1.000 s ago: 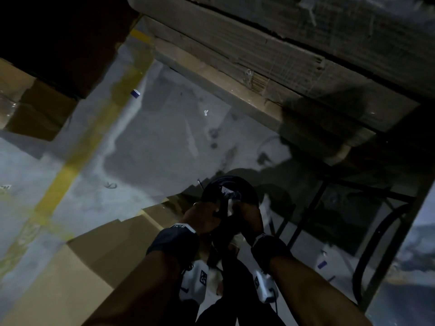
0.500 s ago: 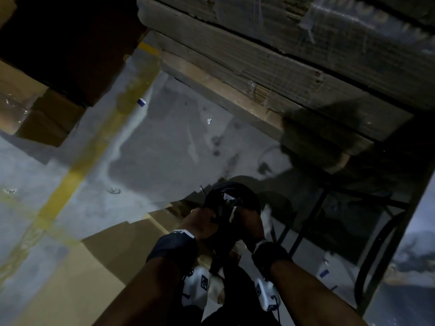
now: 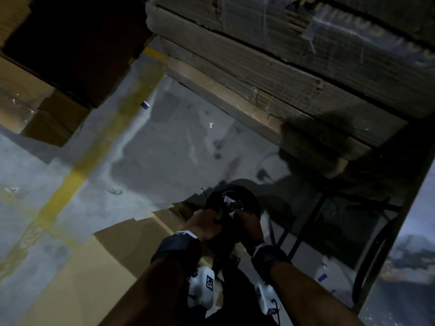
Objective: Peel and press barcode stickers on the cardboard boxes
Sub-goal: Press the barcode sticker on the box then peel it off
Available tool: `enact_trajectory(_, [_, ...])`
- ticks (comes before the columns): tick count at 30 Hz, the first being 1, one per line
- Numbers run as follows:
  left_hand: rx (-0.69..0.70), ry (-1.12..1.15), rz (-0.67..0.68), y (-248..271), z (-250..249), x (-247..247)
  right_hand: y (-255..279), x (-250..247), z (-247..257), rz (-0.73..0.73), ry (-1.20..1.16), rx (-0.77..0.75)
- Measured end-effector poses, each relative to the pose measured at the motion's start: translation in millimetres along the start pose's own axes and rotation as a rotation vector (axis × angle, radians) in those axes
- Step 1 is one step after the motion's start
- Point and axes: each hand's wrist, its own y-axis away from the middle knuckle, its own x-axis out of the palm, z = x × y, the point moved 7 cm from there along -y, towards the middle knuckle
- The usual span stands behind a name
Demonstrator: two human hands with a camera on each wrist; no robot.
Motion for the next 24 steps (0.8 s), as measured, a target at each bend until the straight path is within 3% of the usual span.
enact_trajectory(6, [0.008,0.059,-0.047,-1.1,-1.8,-5.1,1.1,-8.5,9.4,-0.136,0.037,-0.095])
enact_trajectory(12, [-0.029,0.077,-0.074,-4.5,8.6,-9.8,4.1,-2.6,5.5,-0.089,0.028,-0.079])
enact_trajectory(20, [-0.056,0.058,-0.145,-6.8,11.4,-11.1,16.9,-1.8,12.8,-0.116,0.012,-0.241])
enact_trajectory(24, [-0.049,0.043,-0.101,1.8,8.1,-14.1,30.1,-18.6,26.5,-0.123,0.023,-0.256])
